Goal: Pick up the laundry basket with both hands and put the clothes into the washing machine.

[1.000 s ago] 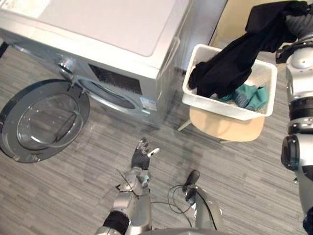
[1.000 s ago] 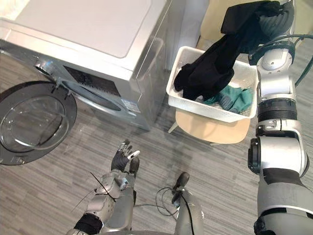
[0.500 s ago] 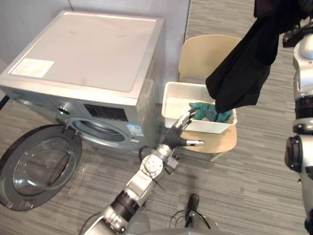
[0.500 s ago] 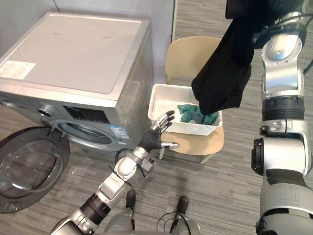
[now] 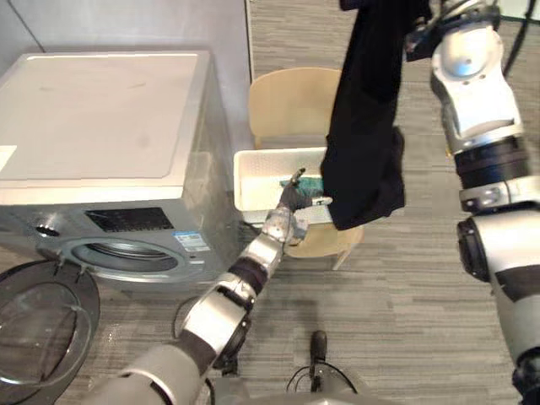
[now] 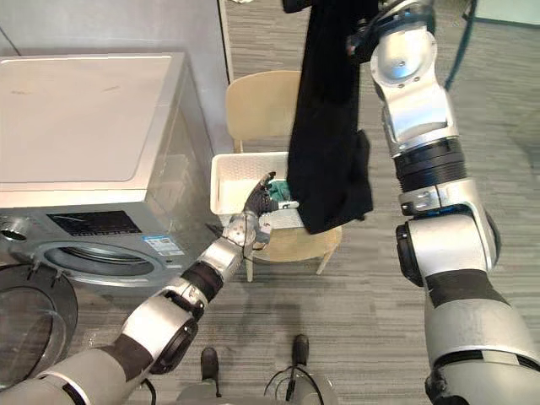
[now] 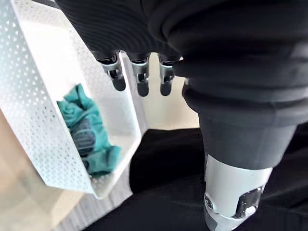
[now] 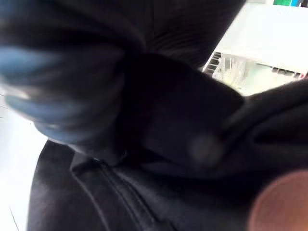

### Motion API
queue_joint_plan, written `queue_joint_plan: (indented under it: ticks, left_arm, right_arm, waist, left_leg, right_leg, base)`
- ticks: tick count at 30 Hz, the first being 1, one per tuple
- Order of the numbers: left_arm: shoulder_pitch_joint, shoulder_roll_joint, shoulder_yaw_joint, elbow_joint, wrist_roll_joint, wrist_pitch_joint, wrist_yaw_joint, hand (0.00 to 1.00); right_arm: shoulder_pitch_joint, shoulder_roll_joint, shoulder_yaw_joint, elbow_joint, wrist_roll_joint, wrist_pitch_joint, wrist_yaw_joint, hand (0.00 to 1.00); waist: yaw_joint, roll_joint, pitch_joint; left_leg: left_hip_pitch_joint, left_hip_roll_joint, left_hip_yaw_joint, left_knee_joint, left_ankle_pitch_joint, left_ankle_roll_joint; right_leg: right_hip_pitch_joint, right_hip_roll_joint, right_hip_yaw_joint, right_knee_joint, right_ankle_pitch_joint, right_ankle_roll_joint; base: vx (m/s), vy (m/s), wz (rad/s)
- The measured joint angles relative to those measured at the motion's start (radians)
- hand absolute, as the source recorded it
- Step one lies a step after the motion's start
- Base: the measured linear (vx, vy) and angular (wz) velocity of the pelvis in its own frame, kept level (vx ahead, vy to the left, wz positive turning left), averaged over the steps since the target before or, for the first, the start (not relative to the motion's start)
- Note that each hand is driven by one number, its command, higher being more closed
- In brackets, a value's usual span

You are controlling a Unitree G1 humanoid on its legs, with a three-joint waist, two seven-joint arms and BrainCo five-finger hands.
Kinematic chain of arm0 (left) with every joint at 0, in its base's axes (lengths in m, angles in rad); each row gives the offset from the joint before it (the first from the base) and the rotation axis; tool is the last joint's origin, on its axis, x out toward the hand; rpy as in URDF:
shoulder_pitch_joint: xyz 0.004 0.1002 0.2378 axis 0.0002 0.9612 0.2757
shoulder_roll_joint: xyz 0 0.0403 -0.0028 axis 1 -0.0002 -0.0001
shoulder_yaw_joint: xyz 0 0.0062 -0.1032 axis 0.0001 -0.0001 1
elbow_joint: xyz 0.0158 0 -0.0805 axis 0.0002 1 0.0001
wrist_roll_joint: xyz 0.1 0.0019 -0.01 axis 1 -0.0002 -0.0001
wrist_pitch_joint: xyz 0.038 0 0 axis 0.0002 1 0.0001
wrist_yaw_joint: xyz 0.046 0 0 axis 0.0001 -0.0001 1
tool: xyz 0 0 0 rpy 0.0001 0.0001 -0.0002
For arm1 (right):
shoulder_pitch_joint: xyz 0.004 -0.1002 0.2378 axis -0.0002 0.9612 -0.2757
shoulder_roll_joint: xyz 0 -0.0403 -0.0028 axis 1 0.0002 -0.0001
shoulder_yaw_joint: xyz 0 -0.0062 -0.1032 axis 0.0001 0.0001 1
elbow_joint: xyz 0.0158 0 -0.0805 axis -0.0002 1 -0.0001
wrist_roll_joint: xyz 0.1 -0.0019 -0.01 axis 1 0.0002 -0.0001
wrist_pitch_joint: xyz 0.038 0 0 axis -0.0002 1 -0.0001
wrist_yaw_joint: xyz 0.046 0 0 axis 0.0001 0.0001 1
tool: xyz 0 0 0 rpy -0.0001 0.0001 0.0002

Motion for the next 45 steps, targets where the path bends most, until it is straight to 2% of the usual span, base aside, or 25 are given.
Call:
queue_joint_plan:
  ticks: [7,9,10,11,13,14,15,17,19,24,26,31,36,42,45]
  left_arm:
    - [-0.032,-0.006,-0.002,0.001,0.021,0.023,0.025,0.00]
    - [-0.046,-0.005,-0.027,-0.021,0.005,0.023,0.024,0.00]
    - [-0.045,0.007,-0.085,-0.065,-0.031,0.022,0.016,0.00]
    - [-0.045,0.027,-0.144,-0.121,-0.067,0.016,-0.005,0.00]
    - [-0.045,0.104,-0.283,-0.269,-0.172,-0.028,-0.094,0.00]
    - [-0.044,0.121,-0.301,-0.304,-0.198,-0.038,-0.114,0.00]
    - [-0.039,0.162,-0.333,-0.368,-0.263,-0.069,-0.164,0.00]
    - [-0.035,0.189,-0.355,-0.390,-0.315,-0.095,-0.202,0.00]
    - [-0.033,0.202,-0.365,-0.390,-0.335,-0.095,-0.218,0.00]
    - [-0.024,0.205,-0.398,-0.389,-0.334,-0.101,-0.215,0.00]
    - [-0.025,0.179,-0.398,-0.383,-0.311,-0.105,-0.192,0.00]
    - [-0.035,0.116,-0.396,-0.276,-0.273,-0.113,-0.158,0.00]
    - [-0.042,0.109,-0.383,-0.236,-0.245,-0.109,-0.142,0.00]
    - [-0.078,0.096,-0.368,-0.218,-0.102,-0.104,-0.121,0.00]
    - [-0.110,0.094,-0.335,-0.206,-0.037,-0.101,-0.080,0.00]
  right_arm:
    - [-0.012,0.017,0.000,0.000,0.051,-0.007,0.006,1.00]
    - [-0.012,0.017,0.000,0.000,0.055,-0.007,0.006,1.00]
    - [-0.012,0.011,0.000,0.000,0.057,-0.009,0.006,1.00]
    - [-0.011,0.003,0.000,0.000,0.064,-0.013,0.006,1.00]
    - [0.002,-0.019,0.000,-0.003,0.076,-0.041,0.007,1.00]
    - [0.009,-0.028,0.000,-0.007,0.079,-0.045,0.008,1.00]
    - [0.036,-0.051,0.000,-0.011,0.086,-0.061,0.011,1.00]
    - [0.077,-0.076,0.002,-0.011,0.094,-0.070,0.028,1.00]
    - [0.100,-0.083,0.002,-0.011,0.100,-0.074,0.029,1.00]
    - [0.113,-0.082,0.043,-0.011,0.137,-0.096,0.049,1.00]
    - [0.112,-0.081,0.069,-0.011,0.149,-0.114,0.051,1.00]
    - [0.112,-0.060,0.084,-0.011,0.178,-0.115,0.069,1.00]
    - [0.112,-0.017,0.104,-0.011,0.207,-0.115,0.069,1.00]
    - [0.112,0.014,0.111,-0.014,0.334,-0.118,0.095,1.00]
    - [0.112,0.016,0.122,-0.062,0.395,-0.134,0.116,1.00]
  waist:
    - [-0.021,-0.001,-0.001]
    - [-0.022,-0.001,-0.001]
    - [-0.020,-0.001,-0.001]
    - [-0.018,-0.001,-0.001]
    - [-0.015,-0.002,-0.001]
    - [-0.015,-0.002,-0.002]
    - [-0.010,-0.008,-0.006]
    - [-0.002,-0.010,-0.012]
    - [0.005,-0.010,-0.018]
    - [0.003,-0.010,-0.019]
    - [0.002,-0.010,-0.020]
    - [-0.002,-0.011,-0.021]
    - [-0.013,-0.013,-0.023]
    - [-0.024,-0.024,-0.030]
    - [-0.027,-0.024,-0.030]
  left_leg:
    - [0.005,0.001,0.012,0.000,-0.004,-0.006]
    - [0.004,0.001,0.011,0.003,-0.004,-0.006]
    - [0.004,0.001,0.009,0.005,-0.004,-0.006]
    - [0.002,0.001,0.005,0.005,-0.004,-0.006]
    - [0.001,0.000,-0.013,0.005,-0.004,-0.005]
    - [0.001,0.000,-0.014,0.005,-0.004,-0.005]
    - [0.000,-0.001,-0.015,0.006,-0.004,-0.005]
    - [0.006,-0.001,-0.015,0.000,-0.006,-0.003]
    - [0.006,-0.001,-0.014,0.000,-0.007,-0.003]
    - [0.006,-0.002,-0.015,0.000,-0.007,-0.003]
    - [0.005,-0.002,-0.014,0.000,-0.007,-0.003]
    - [0.005,-0.001,-0.009,0.000,-0.007,-0.003]
    - [0.016,-0.001,0.012,0.000,-0.009,-0.005]
    - [0.014,-0.001,0.033,0.005,-0.009,-0.005]
    - [0.015,-0.001,0.044,0.005,-0.012,-0.002]
  right_leg:
    - [0.001,0.001,0.003,0.003,0.004,-0.006]
    - [0.002,0.001,0.002,0.003,0.004,-0.006]
    - [0.002,0.001,0.001,0.002,0.004,-0.005]
    - [0.003,0.001,-0.003,0.002,0.003,-0.004]
    - [0.013,0.000,-0.017,-0.005,0.000,0.000]
    - [0.014,0.000,-0.019,-0.006,0.000,0.000]
    - [0.020,0.000,-0.021,-0.019,0.001,0.000]
    - [0.028,0.000,-0.021,-0.021,0.000,0.001]
    - [0.028,0.000,-0.021,-0.022,0.000,0.001]
    - [0.028,0.000,-0.021,-0.022,0.000,0.001]
    - [0.028,0.000,-0.021,-0.022,0.001,0.000]
    - [0.025,0.000,-0.017,-0.022,0.001,0.001]
    - [0.022,0.002,0.004,-0.022,0.003,0.000]
    - [0.008,0.003,0.023,-0.022,0.008,0.000]
    - [-0.001,0.003,0.036,-0.022,0.012,0.002]
  base:
    - [0.03,0.006,-0.02]
    - [0.00,0.000,0.00]
    - [0.00,0.013,0.05]
    - [-0.01,0.012,0.11]
    - [-0.01,0.012,0.16]
    - [-0.01,0.011,0.10]
    - [0.00,0.009,0.05]
    - [0.00,0.006,0.02]
    - [0.00,0.000,0.00]
    - [0.00,0.000,0.00]
    - [0.00,0.000,0.00]
    - [0.00,0.003,-0.01]
    - [0.00,0.010,-0.12]
    - [0.00,0.008,-0.10]
    - [0.00,0.009,-0.13]
